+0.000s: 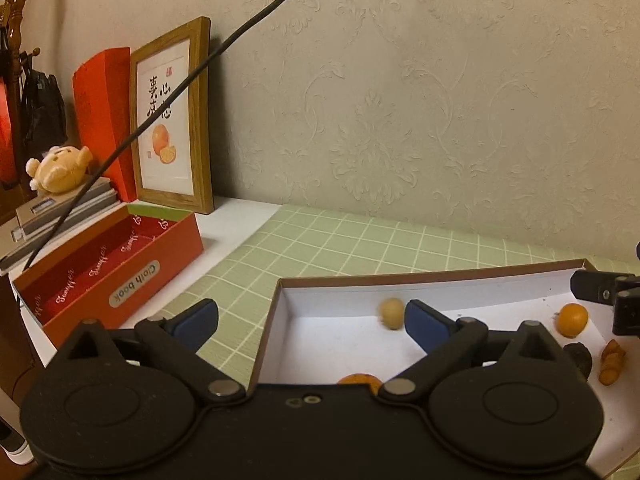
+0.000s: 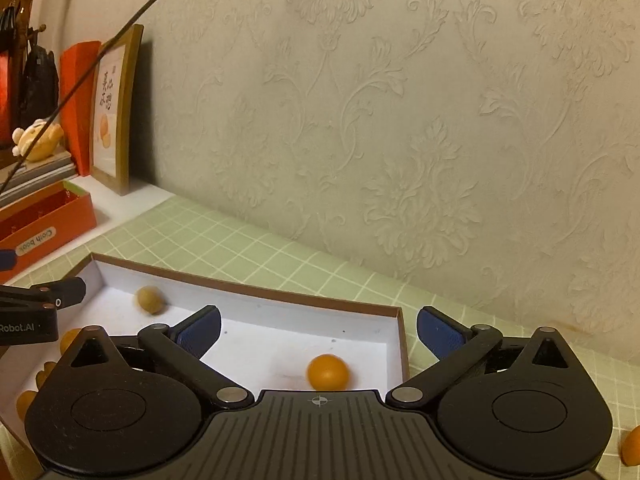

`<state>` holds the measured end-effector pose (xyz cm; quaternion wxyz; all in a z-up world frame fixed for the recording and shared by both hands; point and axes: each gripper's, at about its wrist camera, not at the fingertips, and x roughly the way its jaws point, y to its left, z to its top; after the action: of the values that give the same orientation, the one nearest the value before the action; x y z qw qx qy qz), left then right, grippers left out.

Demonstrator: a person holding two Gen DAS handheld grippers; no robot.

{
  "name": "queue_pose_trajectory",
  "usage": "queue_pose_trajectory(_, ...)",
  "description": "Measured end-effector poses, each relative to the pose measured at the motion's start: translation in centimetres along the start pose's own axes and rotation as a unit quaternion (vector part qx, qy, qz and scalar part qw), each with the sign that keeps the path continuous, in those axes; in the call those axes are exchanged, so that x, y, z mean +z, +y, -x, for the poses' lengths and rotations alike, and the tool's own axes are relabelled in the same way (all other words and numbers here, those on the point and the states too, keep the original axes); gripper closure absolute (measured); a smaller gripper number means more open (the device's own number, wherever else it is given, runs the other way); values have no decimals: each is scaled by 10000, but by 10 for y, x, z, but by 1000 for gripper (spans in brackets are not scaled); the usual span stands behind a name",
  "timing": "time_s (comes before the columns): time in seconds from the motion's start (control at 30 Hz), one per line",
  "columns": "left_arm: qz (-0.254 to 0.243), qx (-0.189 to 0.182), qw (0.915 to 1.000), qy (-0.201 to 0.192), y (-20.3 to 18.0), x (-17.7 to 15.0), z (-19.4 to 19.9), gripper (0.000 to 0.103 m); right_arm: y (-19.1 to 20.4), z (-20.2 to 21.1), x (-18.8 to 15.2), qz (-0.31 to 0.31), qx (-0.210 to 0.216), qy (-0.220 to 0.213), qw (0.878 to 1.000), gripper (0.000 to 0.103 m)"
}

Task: Organize fruits
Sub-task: 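Open both tools to drop the tan dried fruit and orange into the box, then move both tools back toward the chestnut and orange on the table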

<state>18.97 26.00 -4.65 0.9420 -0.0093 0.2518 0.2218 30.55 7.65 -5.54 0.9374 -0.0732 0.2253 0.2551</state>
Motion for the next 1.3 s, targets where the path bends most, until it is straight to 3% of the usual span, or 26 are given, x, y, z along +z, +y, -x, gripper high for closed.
queue_pose_trajectory(0.4,-17,9,10000,-4,-1,1,11,9,-4,10,-2,-159,1,96,9998,0)
queue_pose_trajectory(0.73,-76,-218,9996,-156,-29,-1,36,9,-24,51,-18,-185,-174,-139,9996,0)
queue_pose_trajectory(1.03,-272,-619,9975,-227,-77,2,44,9,-75,77,-38,-431,-764,-89,9961,0)
queue_pose_trajectory(1.3,-477,-1086,9925,-294,-135,1,54,9,-141,98,-61,-853,-1516,-7,9848,0)
